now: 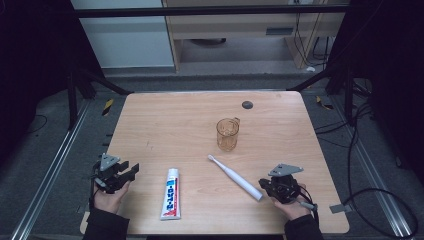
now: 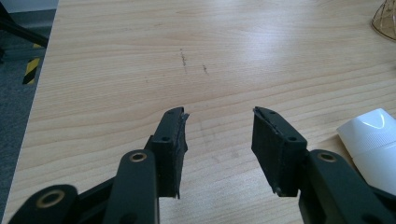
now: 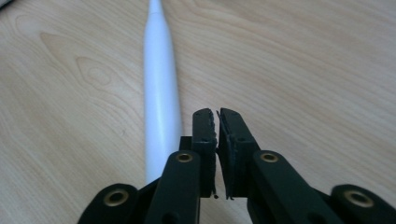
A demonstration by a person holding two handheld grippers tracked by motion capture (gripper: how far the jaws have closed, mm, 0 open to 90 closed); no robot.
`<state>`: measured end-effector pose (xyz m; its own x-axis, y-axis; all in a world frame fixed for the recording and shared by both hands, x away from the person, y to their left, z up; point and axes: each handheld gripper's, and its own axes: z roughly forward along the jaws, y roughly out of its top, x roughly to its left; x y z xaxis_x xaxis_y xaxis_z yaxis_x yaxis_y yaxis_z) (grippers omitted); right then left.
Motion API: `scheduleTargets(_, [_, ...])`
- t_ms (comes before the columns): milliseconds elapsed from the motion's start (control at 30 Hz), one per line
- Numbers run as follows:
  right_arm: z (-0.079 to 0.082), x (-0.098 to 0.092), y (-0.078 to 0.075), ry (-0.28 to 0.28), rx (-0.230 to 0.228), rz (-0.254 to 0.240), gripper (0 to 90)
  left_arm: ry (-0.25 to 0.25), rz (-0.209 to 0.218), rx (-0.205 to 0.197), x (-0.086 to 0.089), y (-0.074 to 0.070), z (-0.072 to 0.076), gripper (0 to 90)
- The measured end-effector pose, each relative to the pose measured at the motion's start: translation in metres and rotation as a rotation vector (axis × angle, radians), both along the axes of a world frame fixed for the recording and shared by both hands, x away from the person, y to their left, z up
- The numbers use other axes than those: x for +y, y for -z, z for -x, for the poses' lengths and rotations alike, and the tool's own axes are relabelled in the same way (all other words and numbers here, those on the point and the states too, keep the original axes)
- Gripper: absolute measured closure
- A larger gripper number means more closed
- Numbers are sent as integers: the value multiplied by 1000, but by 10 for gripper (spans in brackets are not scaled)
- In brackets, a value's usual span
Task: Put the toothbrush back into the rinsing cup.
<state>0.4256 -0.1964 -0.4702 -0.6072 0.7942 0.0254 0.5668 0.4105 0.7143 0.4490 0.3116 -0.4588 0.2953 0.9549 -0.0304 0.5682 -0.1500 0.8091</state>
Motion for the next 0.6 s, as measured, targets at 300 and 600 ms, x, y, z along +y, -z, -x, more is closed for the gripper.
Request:
scheduleTargets(300, [-7, 0, -20, 23, -34, -5, 695, 13, -32, 2, -3, 0, -2, 516])
scheduleTargets(600, [-22, 7, -46, 17, -58, -38, 536, 22, -39, 3, -3, 0, -3, 504])
